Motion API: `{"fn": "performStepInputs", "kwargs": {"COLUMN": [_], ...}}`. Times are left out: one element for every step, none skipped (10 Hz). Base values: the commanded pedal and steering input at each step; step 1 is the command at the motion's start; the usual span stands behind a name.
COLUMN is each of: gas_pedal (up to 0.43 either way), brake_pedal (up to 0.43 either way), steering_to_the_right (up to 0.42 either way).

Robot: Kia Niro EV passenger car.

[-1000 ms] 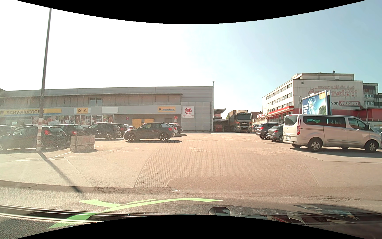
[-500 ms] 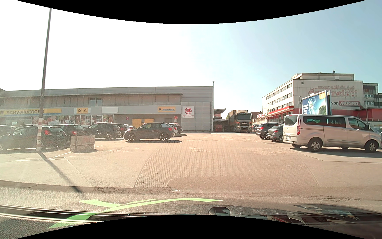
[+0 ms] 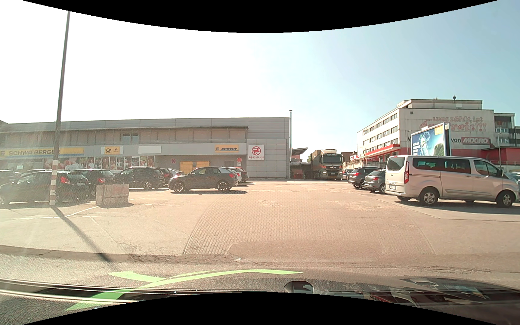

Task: Follow the waypoints while adhering to traffic rules and regulations

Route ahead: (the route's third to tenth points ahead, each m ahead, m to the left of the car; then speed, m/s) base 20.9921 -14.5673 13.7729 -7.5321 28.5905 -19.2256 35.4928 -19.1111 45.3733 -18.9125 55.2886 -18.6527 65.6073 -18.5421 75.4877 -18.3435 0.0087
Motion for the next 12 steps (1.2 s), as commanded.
{"fn": "performStepInputs", "kwargs": {"gas_pedal": [0.0,0.0,0.0,0.0,0.0,0.0,0.0,0.0,0.0,0.0,0.0,0.0], "brake_pedal": [0.274,0.28,0.274,0.28,0.274,0.28,0.28,0.274,0.274,0.28,0.28,0.28], "steering_to_the_right": [-0.053,-0.053,-0.053,-0.053,-0.053,-0.053,-0.053,-0.053,-0.053,-0.053,-0.053,-0.053]}}
